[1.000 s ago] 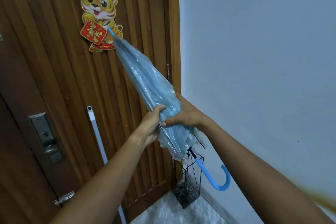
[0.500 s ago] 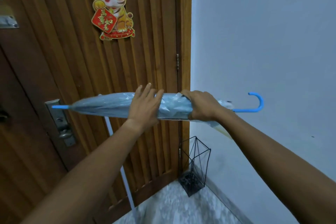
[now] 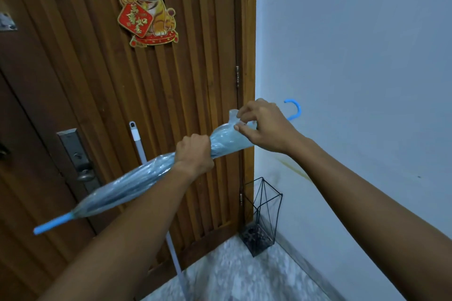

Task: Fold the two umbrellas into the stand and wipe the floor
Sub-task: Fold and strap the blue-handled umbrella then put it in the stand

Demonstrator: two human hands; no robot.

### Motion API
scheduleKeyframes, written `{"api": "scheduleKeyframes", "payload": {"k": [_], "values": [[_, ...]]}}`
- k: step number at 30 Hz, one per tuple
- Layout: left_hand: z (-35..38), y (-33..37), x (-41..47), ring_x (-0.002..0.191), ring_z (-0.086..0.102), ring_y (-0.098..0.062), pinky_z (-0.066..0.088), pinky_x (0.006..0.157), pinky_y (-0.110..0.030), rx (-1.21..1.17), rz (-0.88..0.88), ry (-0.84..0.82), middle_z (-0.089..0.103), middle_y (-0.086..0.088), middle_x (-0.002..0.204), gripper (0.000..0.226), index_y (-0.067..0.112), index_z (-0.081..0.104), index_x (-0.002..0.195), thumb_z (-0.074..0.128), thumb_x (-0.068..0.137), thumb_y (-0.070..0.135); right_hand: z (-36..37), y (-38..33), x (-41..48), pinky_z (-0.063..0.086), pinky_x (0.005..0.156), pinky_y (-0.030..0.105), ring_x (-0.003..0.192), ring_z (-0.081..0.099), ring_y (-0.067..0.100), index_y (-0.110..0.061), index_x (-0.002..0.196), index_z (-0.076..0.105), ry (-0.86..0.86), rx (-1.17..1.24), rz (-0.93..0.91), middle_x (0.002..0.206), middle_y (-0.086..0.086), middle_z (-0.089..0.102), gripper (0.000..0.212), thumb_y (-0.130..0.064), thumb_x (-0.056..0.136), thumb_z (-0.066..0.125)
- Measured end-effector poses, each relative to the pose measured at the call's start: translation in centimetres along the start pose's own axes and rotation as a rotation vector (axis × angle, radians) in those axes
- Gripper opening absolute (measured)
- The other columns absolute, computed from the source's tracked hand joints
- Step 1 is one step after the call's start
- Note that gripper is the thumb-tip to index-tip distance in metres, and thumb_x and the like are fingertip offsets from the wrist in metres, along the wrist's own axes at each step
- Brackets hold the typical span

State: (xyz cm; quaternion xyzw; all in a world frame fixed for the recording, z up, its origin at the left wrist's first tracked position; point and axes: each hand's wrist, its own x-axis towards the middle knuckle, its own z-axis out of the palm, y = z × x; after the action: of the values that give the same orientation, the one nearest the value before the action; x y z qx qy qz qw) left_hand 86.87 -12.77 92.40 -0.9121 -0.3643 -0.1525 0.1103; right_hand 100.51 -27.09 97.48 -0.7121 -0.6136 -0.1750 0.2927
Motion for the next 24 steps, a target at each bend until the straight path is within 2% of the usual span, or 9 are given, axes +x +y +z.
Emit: {"api": "scheduleKeyframes", "payload": {"k": [2, 4, 6, 8, 10, 13, 17, 21, 24], "values": [[0.4, -0.3, 0.0, 0.1, 0.066, -0.037, 0.053, 0.08, -0.039, -0.126, -0.092, -0.049, 0.067, -0.011, 0.106, 0.041, 0.011, 0.066, 0.111, 0.069, 0.072, 0.023, 0.2, -0.2, -0.6, 0.051, 0.079, 0.036, 0.085, 0.06, 0.012, -0.014, 0.078, 0.071, 0.107, 0.184, 0.024, 0.09, 0.0, 0.071, 0.023, -0.027, 0.094, 0.062], [0.5, -0.9, -0.1, 0.099, 0.066, -0.036, 0.056, 0.079, -0.037, -0.27, -0.214, -0.112, 0.067, -0.01, 0.105, 0.042, 0.01, 0.066, 0.11, 0.068, 0.07, 0.022, 0.3, 0.0, -1.4, 0.053, 0.071, 0.038, 0.072, 0.064, 0.018, -0.004, 0.076, 0.069, 0.28, 0.427, 0.144, 0.077, 0.007, 0.07, 0.025, -0.017, 0.095, 0.06], [0.3, -1.8, -0.1, 0.091, 0.068, -0.031, 0.054, 0.069, -0.032, -0.42, -0.31, -0.176, 0.066, -0.006, 0.097, 0.036, 0.009, 0.065, 0.102, 0.067, 0.069, 0.023, 0.3, 0.2, -2.3, 0.058, 0.071, 0.032, 0.069, 0.07, 0.018, -0.002, 0.081, 0.071, 0.452, 0.729, 0.32, 0.073, 0.009, 0.072, 0.025, -0.011, 0.099, 0.056], [0.0, -2.4, 0.1, 0.079, 0.066, -0.024, 0.047, 0.057, -0.026, -0.559, -0.35, -0.236, 0.064, -0.004, 0.089, 0.029, 0.008, 0.064, 0.096, 0.066, 0.071, 0.022, 0.7, 0.6, -3.3, 0.061, 0.077, 0.033, 0.07, 0.072, 0.016, -0.004, 0.079, 0.071, 0.512, 0.954, 0.453, 0.069, 0.002, 0.073, 0.027, -0.007, 0.1, 0.054], [-0.6, -2.5, 0.2, 0.072, 0.062, -0.019, 0.043, 0.051, -0.024, -0.683, -0.366, -0.28, 0.062, -0.003, 0.085, 0.022, 0.009, 0.062, 0.09, 0.069, 0.071, 0.02, 1.7, 0.7, -4.0, 0.062, 0.081, 0.042, 0.071, 0.072, 0.018, -0.007, 0.07, 0.07, 0.444, 1.019, 0.539, 0.066, 0.001, 0.072, 0.03, -0.003, 0.097, 0.057], [-1.4, -2.0, 0.2, 0.072, 0.063, -0.019, 0.048, 0.056, -0.026, -0.899, -0.369, -0.307, 0.065, -0.005, 0.084, 0.021, 0.008, 0.064, 0.086, 0.073, 0.068, 0.014, 3.5, 0.8, -4.8, 0.061, 0.083, 0.05, 0.071, 0.074, 0.021, -0.007, 0.067, 0.068, 0.304, 1.022, 0.638, 0.069, 0.006, 0.073, 0.024, 0.001, 0.09, 0.065], [-1.8, -1.3, -0.2, 0.063, 0.059, -0.018, 0.047, 0.053, -0.025, -1.004, -0.319, -0.294, 0.061, -0.005, 0.076, 0.017, 0.006, 0.063, 0.085, 0.073, 0.072, 0.007, 4.1, 0.8, -4.8, 0.063, 0.078, 0.04, 0.07, 0.073, 0.019, -0.007, 0.086, 0.057, 0.163, 0.979, 0.688, 0.082, 0.019, 0.073, 0.016, 0.003, 0.085, 0.069], [-1.8, -0.6, -0.3, 0.066, 0.062, -0.017, 0.048, 0.055, -0.026, -0.943, -0.305, -0.244, 0.065, -0.003, 0.079, 0.019, 0.01, 0.06, 0.079, 0.077, 0.071, 0.015, 3.7, 0.1, -3.8, 0.058, 0.074, 0.033, 0.067, 0.069, 0.015, -0.008, 0.107, 0.059, 0.036, 0.931, 0.744, 0.096, 0.013, 0.073, 0.018, -0.002, 0.092, 0.053], [-1.6, 0.0, -0.5, 0.07, 0.061, -0.014, 0.045, 0.053, -0.024, -0.872, -0.335, -0.197, 0.063, -0.001, 0.083, 0.027, 0.02, 0.053, 0.075, 0.08, 0.072, 0.021, 3.2, -0.6, -2.8, 0.049, 0.069, 0.031, 0.066, 0.068, 0.023, -0.004, 0.113, 0.064, 0.026, 1.079, 0.829, 0.091, 0.011, 0.077, 0.032, -0.011, 0.093, 0.04]]}}
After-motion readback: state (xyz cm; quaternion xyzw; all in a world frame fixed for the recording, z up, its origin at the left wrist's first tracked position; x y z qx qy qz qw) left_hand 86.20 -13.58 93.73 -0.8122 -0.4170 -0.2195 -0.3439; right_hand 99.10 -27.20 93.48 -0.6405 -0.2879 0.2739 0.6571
